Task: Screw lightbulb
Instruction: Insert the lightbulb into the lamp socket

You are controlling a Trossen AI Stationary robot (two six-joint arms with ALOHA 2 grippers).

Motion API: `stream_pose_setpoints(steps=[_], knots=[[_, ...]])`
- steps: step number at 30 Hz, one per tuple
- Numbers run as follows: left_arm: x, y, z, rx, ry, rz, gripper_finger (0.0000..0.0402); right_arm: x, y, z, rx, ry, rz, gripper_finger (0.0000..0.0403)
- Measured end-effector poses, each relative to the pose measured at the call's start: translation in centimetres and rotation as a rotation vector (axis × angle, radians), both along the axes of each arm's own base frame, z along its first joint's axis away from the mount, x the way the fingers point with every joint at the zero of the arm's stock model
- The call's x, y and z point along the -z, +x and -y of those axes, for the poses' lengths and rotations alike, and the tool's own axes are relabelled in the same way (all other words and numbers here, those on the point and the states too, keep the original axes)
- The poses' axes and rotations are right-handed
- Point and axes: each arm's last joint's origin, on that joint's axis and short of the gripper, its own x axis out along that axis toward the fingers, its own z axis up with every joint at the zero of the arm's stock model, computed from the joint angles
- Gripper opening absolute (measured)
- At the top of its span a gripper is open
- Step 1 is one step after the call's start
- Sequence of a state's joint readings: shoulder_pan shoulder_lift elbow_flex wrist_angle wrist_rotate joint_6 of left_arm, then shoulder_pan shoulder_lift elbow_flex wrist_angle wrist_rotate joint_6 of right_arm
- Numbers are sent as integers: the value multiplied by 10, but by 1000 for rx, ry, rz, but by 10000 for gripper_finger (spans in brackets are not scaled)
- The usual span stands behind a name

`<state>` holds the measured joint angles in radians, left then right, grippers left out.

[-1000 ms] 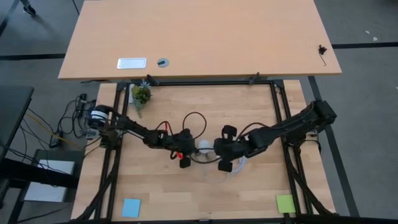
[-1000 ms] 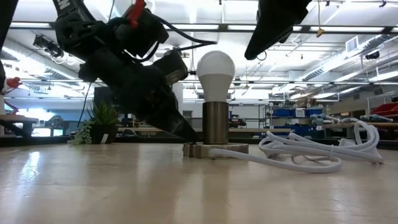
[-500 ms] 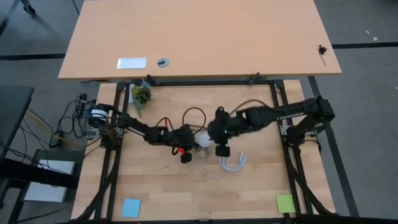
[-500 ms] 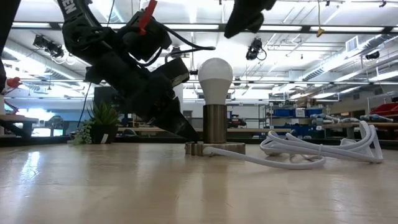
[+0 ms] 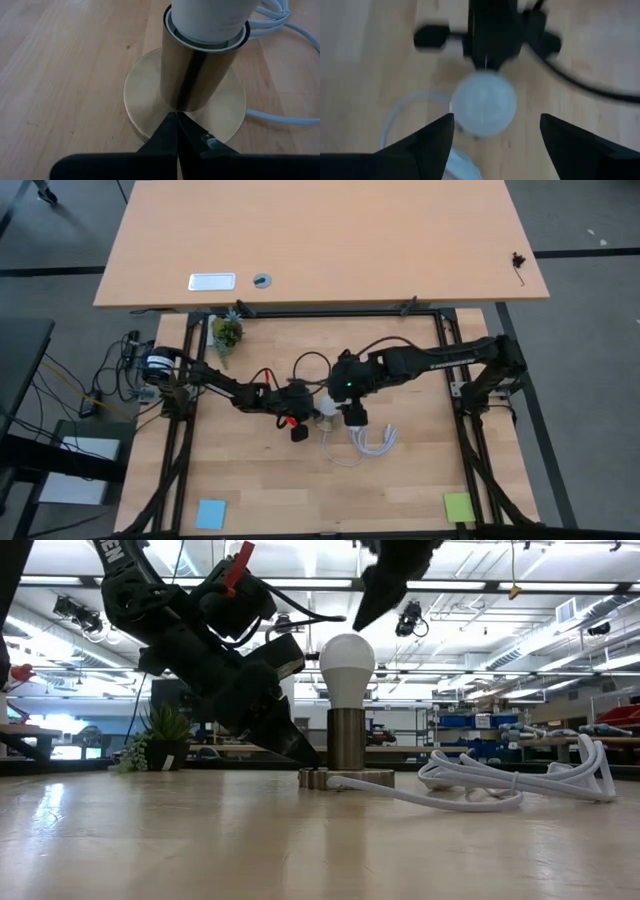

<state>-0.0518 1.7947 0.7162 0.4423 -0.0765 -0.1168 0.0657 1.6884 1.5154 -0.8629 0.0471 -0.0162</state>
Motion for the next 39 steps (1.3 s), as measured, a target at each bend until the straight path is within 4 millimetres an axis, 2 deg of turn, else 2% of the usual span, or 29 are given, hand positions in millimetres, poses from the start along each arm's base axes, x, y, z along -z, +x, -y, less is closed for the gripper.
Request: stream_pose_setpoints(steps=[8,16,22,28,30,36,39], knots=[[0,0,0,-1,-3,-2,0,3,31,-2,-33,-31,-114,303],[0,0,0,1,5,3,0,27,48,-4,-93,-52,-244,297],[0,0,0,-4,10,0,0,26,48,-4,-31,-9,-243,284],[0,0,-1,-21,18,6,0,25,45,-2,266,110,-262,262],[0,0,-1,-23,18,3,0,27,44,-2,317,130,-268,259],[0,0,-1,-37,12,3,0,23,40,-12,267,79,-259,266],[0,0,-1,-37,12,2,0,4,35,-13,195,31,-203,271]])
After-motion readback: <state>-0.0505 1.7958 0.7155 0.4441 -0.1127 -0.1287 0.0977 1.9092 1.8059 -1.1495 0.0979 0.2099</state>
